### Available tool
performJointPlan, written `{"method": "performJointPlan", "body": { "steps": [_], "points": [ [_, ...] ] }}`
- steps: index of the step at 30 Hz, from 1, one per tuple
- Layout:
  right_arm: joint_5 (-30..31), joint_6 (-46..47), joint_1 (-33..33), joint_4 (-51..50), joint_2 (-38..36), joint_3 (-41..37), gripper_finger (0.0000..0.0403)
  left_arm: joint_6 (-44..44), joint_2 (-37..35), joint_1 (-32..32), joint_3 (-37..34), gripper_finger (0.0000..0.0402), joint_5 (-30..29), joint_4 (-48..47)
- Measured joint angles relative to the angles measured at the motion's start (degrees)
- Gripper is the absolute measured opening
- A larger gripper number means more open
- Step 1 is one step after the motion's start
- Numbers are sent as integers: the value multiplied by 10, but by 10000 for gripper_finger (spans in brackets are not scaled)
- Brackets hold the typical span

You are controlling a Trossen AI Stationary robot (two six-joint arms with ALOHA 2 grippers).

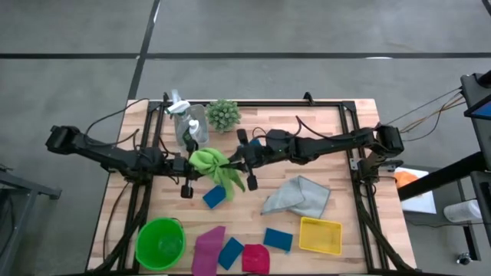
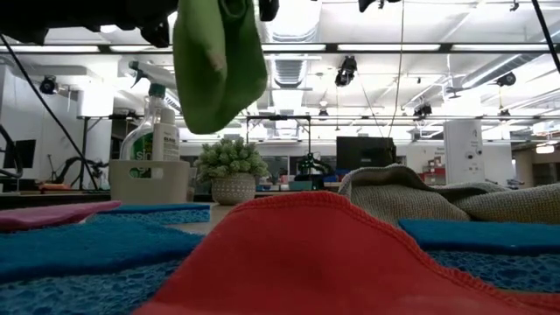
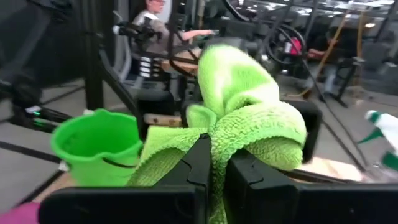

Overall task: Pick & Place Kitchen Items
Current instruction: Put the green towel into the green bucket

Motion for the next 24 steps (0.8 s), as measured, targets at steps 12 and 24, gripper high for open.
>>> {"method": "performJointPlan", "body": {
  "steps": [12, 24],
  "points": [
    [23, -27, 10, -53, -5, -1, 243, 0, -98, -1, 0, 1, 4, -104],
    [22, -103, 73, -13, -39, -33, 344, -2, -200, -21, 24, 0, 93, -229]
  ]
}}
